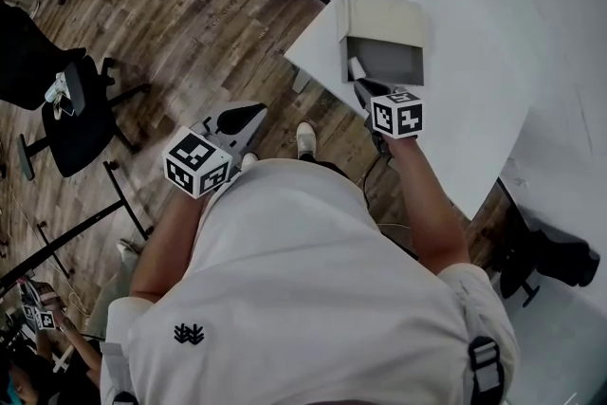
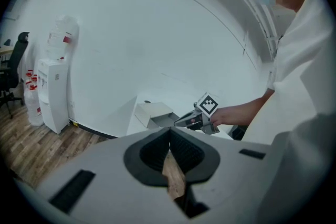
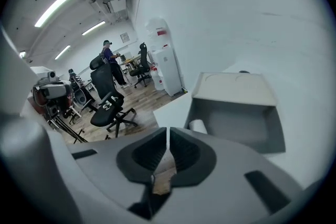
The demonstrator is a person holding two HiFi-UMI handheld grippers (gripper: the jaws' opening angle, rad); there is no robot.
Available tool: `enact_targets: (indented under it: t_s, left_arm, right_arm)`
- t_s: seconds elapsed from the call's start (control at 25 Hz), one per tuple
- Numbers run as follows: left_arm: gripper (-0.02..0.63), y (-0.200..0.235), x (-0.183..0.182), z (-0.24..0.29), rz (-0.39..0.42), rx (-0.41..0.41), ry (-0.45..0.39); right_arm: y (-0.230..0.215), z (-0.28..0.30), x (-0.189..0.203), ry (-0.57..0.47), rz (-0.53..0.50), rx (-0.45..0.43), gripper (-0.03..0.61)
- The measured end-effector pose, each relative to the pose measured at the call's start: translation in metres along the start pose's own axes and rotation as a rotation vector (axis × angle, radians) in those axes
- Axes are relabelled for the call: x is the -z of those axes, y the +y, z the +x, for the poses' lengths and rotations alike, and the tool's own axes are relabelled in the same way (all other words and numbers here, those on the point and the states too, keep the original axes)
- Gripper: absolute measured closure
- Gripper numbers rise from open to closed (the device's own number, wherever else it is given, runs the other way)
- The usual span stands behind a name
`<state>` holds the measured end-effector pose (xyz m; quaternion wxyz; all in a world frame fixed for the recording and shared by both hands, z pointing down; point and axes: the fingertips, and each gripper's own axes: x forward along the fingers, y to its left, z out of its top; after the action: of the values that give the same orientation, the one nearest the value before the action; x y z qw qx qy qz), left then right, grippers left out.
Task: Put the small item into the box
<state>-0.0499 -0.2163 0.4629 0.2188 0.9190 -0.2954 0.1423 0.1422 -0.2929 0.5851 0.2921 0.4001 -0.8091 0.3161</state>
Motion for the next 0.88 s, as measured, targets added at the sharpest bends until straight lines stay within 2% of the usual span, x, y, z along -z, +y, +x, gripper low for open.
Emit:
enact_targets:
  t_s: [0.4, 0.72, 0.88]
  left_arm:
    - [0.606, 0.002, 0.014, -0.03, -0.003, 0.042, 0.005]
    - [0.606, 0.003, 0.027, -0.058, 0.015, 0.073, 0.024]
    - [0.606, 0.001, 0.032, -0.069, 0.021, 0.094, 0.025]
  right_arm:
    - [0.097, -0.031, 0.016, -0.08, -0.031, -0.065, 0.571]
    - [0.156, -0.037, 0.02, -0.102, -0.062, -0.088, 0.571]
    - [0.173, -0.042, 0.02, -0.13, -0.066, -0.069, 0.572]
